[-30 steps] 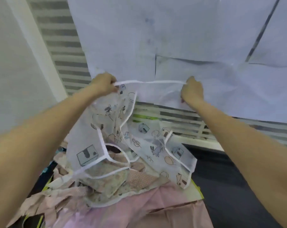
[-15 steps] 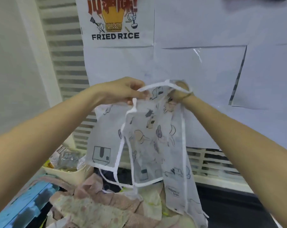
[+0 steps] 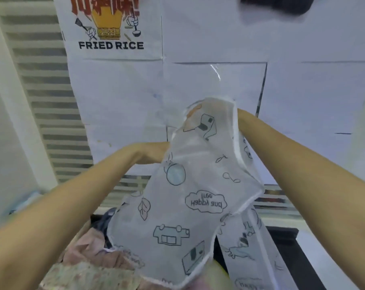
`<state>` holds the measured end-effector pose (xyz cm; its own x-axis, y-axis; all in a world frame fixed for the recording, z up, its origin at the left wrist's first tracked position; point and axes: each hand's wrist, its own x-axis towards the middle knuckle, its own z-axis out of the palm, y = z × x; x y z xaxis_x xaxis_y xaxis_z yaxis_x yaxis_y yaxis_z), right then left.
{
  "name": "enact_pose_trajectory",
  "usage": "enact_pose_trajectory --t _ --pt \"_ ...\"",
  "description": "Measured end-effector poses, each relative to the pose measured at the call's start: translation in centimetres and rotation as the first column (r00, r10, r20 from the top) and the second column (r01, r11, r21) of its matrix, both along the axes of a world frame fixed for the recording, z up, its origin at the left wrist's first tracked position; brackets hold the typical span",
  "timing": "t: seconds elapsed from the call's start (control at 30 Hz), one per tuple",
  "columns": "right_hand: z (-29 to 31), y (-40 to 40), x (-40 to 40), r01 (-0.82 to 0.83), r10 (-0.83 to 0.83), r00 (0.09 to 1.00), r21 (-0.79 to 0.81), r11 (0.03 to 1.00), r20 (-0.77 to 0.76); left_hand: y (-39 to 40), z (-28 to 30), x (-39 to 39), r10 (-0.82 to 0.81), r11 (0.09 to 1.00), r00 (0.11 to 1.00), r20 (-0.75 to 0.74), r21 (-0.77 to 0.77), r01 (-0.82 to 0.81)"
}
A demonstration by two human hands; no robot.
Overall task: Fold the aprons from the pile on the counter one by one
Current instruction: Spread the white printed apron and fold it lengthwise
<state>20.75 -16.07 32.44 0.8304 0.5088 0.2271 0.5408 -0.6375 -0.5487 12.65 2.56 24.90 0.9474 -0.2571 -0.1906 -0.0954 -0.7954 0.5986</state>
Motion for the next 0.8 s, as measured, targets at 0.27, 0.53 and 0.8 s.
enact_pose_trajectory --t 0.27,0.53,0.8 --pt "0.9 -5.5 -0.6 0.027 -0.02 0.994 0.062 0.998 -0.108 -3.0 -2.1 -1.3 0.077 0.739 0.976 -0.203 -0.646 -0.193" --pt "0.4 -7.4 -0.6 -0.083 0.09 0.995 0.127 0.988 -0.05 -8.0 -3.1 -1.9 0.298 0.829 0.955 -0.008 -0.493 -0.263" --pt "2.1 -12.6 2.4 -0.144 0.141 0.986 -0.029 0.989 -0.084 -5.7 -0.3 -5.0 0.626 0.764 0.65 0.431 -0.173 -0.621"
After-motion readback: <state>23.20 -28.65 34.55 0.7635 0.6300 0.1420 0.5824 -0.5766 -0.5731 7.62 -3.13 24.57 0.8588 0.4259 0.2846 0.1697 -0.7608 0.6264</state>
